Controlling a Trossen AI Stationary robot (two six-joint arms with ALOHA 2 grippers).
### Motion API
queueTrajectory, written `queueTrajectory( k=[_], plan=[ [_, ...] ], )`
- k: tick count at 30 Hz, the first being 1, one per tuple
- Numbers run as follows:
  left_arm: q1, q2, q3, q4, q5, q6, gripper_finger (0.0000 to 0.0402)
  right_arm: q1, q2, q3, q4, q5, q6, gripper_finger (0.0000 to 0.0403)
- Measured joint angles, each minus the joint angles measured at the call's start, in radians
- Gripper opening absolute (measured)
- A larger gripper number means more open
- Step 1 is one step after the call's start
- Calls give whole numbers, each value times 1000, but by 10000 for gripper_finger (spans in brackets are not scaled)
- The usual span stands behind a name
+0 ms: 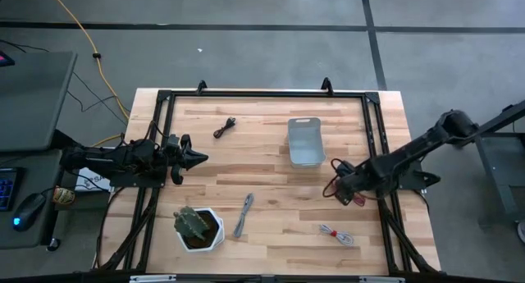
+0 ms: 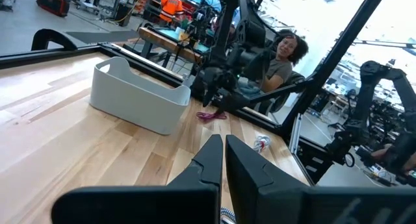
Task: Pick and place USB-C Cables
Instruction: Put the pink charger cable into the gray bin
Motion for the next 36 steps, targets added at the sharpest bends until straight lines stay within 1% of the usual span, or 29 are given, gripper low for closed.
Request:
queueTrajectory(
  k=[5,12,19,36],
  plan=[
    [0,0,0,0,0,0,1,16,84,0,38,-6,-2,261],
    [0,0,0,0,0,0,1,43,168,9,38,5,-2,261],
    [0,0,0,0,0,0,1,68,164,5,39,39,24,261],
    [0,0,0,0,0,0,1,71,160,2,46,38,32,261]
  ],
)
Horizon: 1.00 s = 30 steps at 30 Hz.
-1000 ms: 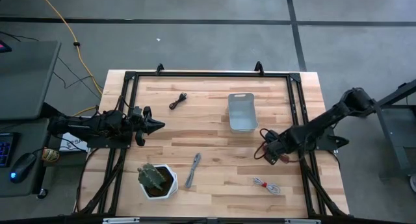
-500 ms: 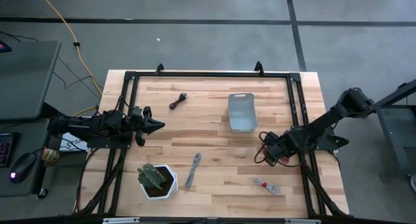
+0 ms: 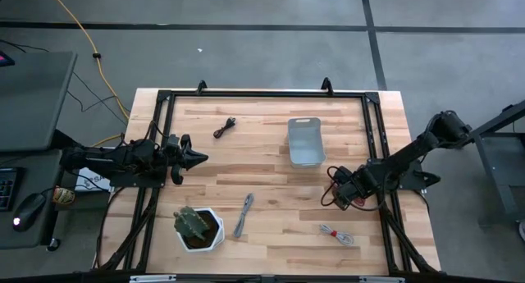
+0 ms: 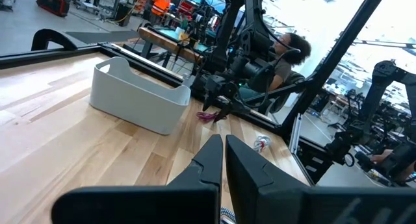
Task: Pick and place USB-C Cables
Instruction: Put the pink charger cable into the gray bin
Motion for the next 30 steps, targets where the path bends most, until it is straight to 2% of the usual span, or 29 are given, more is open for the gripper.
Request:
queueTrajectory(
  k=[15,19,30],
  plan=[
    [0,0,0,0,0,0,1,0,0,0,4,0,0,250],
    [0,0,0,0,0,0,1,0,1,-1,10,0,0,218],
    [0,0,0,0,0,0,1,0,2,0,37,-5,-27,97]
  ],
)
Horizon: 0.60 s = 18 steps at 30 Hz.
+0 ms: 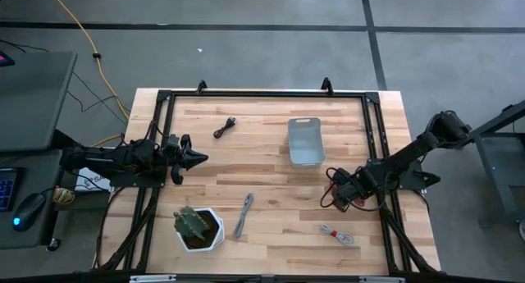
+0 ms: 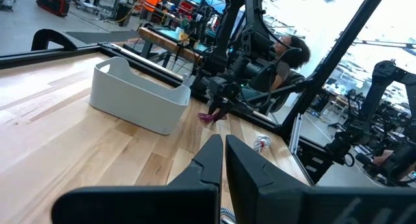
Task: Pick and place USB-C Cables
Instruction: Put the pink charger cable into the gray bin
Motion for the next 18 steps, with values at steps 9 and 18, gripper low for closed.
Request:
queueTrajectory(
  k=[9,18],
  plan=[
    [0,0,0,0,0,0,1,0,0,0,4,1,0,10],
    [0,0,0,0,0,0,1,0,-1,0,3,-8,-18,6]
  ],
)
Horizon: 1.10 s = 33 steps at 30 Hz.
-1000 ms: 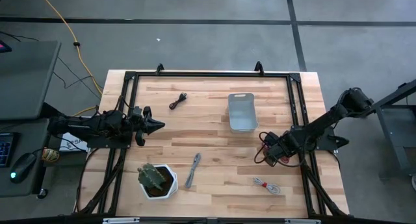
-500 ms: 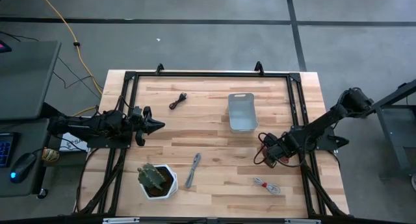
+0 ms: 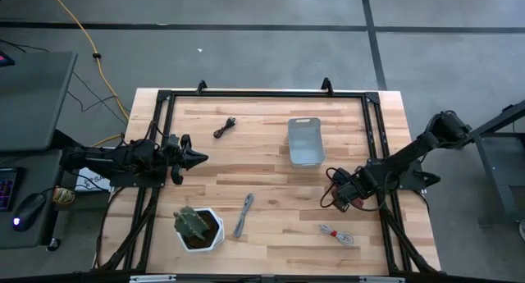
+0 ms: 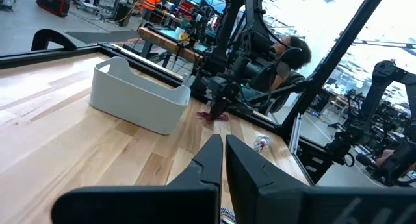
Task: Pick and place USB-C Cables
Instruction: Put the pink charger cable into the gray bin
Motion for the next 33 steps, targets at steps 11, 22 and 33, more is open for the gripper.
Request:
queueTrajectory(
  k=[11,22,33],
  plan=[
    [0,0,0,0,0,0,1,-1,0,0,6,-19,-41,3],
    [0,0,0,0,0,0,1,-1,0,0,10,-18,-53,1],
    [0,0,0,0,0,0,1,41,-44,120,-35,119,-168,0]
  ],
)
